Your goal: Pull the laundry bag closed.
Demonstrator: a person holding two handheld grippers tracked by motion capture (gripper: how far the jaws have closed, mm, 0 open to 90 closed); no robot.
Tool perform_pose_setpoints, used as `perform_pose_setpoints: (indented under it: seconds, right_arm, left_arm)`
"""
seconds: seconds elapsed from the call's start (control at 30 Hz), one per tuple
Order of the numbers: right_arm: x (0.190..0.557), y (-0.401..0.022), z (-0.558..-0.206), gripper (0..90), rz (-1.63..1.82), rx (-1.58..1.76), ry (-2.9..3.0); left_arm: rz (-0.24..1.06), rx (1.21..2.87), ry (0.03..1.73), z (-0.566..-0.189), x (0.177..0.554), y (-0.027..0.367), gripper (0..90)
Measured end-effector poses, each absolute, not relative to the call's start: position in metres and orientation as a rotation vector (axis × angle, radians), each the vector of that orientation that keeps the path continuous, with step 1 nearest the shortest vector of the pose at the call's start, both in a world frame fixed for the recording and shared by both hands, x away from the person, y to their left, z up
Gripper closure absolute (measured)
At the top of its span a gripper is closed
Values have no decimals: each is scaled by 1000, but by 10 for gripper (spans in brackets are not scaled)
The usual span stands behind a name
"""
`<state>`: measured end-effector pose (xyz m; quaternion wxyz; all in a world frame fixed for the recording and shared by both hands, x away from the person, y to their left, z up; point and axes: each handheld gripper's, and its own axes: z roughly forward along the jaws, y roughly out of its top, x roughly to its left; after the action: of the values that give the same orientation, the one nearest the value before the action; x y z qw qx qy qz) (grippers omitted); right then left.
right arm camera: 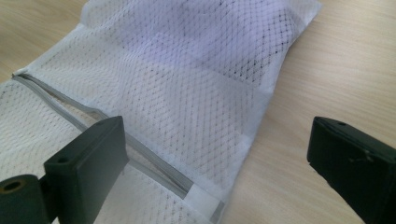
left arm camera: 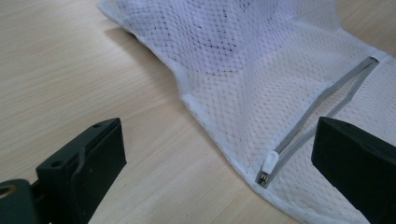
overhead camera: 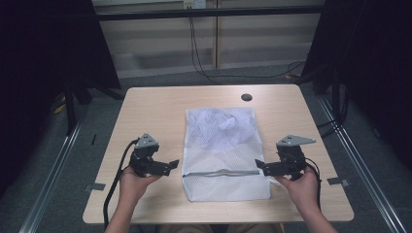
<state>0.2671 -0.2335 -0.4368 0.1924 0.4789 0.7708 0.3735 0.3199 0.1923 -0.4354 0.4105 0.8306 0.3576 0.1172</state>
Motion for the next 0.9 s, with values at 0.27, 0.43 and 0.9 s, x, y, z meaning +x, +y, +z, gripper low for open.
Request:
perform_pose_setpoints:
  seconds: [0.27, 0.43, 0.9]
  right_arm:
    - [271, -224, -438, 53, 1045, 1340, 2202]
    - [272, -212, -438, 60, 1045, 1326, 2231]
    - [276, -188, -440, 74, 1061, 1311, 2291]
  left_arm:
    - [294, 2079, 901, -435, 321, 194, 38]
    - [293, 2074, 905, -435, 320, 197, 39]
    - [304, 2086, 904, -434, 320, 200, 47]
